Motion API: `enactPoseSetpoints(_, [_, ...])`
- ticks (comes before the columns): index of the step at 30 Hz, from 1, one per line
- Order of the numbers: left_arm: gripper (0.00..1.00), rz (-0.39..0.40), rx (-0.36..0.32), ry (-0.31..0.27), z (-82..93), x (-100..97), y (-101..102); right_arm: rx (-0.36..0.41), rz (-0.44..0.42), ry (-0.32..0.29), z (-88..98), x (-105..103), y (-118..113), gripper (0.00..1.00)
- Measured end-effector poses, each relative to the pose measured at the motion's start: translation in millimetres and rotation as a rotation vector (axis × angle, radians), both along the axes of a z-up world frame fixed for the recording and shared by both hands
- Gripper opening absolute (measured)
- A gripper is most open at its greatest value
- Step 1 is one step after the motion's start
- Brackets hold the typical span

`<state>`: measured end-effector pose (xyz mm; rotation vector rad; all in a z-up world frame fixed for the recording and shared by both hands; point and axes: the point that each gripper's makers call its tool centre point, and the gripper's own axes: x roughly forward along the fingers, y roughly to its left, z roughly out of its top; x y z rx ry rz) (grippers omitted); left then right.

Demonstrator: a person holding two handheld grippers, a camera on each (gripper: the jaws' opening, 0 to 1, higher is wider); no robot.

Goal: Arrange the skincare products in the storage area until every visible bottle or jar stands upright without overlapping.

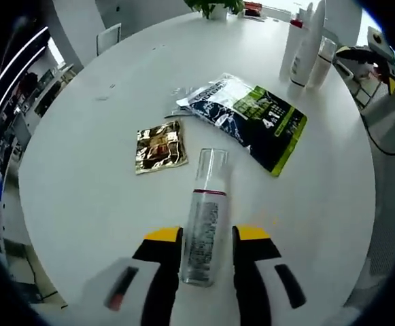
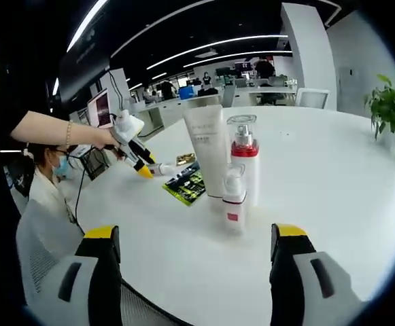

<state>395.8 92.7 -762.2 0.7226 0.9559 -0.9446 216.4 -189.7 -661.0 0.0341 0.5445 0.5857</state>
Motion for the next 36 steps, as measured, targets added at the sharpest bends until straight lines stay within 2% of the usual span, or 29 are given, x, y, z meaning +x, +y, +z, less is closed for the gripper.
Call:
enactPoseSetpoints(5, [0.3, -0.016, 0.0, 0.023, 0.6, -2.1, -4, -0.002, -0.001, 0.003, -0.6, 0, 0, 0.91])
enactPoseSetpoints(8, [0.25, -0.025, 0.001, 0.026, -0.7, 0.5, -4, -0.003, 0.0, 0.003, -1.1, 1, 0, 0.91])
enactPoseSetpoints(14, [0.25, -0.025, 0.002, 0.045, -2.4, -0.7, -3, -0.003, 0.003, 0.003, -1.2, 1, 1, 0.91])
enactPoseSetpoints(17, [0.25, 0.004, 0.006, 0.049, -2.4, -0.9, -3, -0.001, 0.004, 0.003, -0.8, 1, 1, 0.91])
enactPoseSetpoints(21, [0.25, 0.02, -0.031, 0.086, -0.9, -5.2, -6, 0.001, 0.008, -0.002, 1.4, 1, 2, 0.91])
enactPoseSetpoints(25, [0.25, 0.034, -0.032, 0.082, 6.9, -7.4, -2, 0.002, 0.015, -0.009, 3.0, 1, 3, 0.91])
enactPoseSetpoints(27, [0.25, 0.055, -0.06, 0.106, 10.1, -12.7, -3, -0.003, 0.023, -0.012, 4.2, 1, 5, 0.9])
enactPoseSetpoints(32, [0.25, 0.082, -0.091, 0.105, 22.4, -17.6, -5, -0.008, 0.044, -0.024, 6.8, -4, 11, 0.9])
enactPoseSetpoints(36, [0.25, 0.165, -0.202, 0.124, 33.6, -24.2, -14, -0.003, 0.055, -0.035, 10.6, -7, 14, 0.89])
